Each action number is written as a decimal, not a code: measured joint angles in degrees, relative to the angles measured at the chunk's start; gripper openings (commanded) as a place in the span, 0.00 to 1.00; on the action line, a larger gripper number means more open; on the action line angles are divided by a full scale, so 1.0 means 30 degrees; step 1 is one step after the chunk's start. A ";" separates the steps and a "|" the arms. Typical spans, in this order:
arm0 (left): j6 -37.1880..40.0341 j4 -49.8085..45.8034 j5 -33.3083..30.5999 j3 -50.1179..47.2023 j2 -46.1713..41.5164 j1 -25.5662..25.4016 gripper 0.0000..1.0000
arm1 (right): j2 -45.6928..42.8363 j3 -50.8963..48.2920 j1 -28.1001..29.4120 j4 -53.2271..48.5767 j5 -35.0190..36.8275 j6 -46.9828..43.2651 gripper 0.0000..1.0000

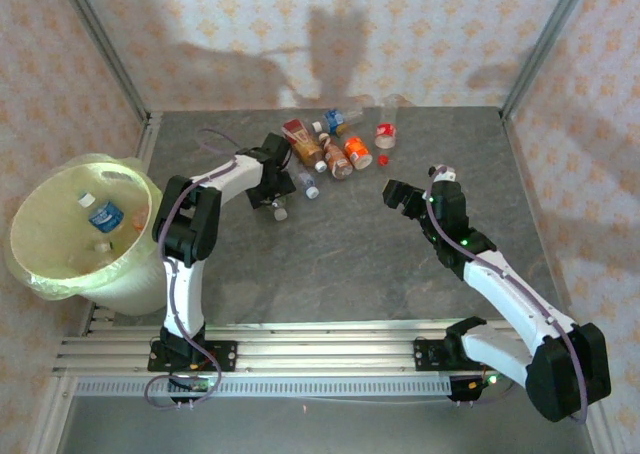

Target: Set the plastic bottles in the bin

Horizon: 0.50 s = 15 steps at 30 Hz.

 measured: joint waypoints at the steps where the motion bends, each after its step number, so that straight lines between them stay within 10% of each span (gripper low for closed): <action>1: 0.0022 0.0051 -0.0022 0.0000 0.0095 0.0000 0.77 | 0.0007 0.0000 0.0000 0.0000 0.0000 0.0000 0.99; 15: 0.0860 -0.0080 -0.0291 -0.0117 -0.0036 0.0000 0.58 | 0.0044 0.0000 0.0000 0.0007 -0.0262 -0.0080 0.99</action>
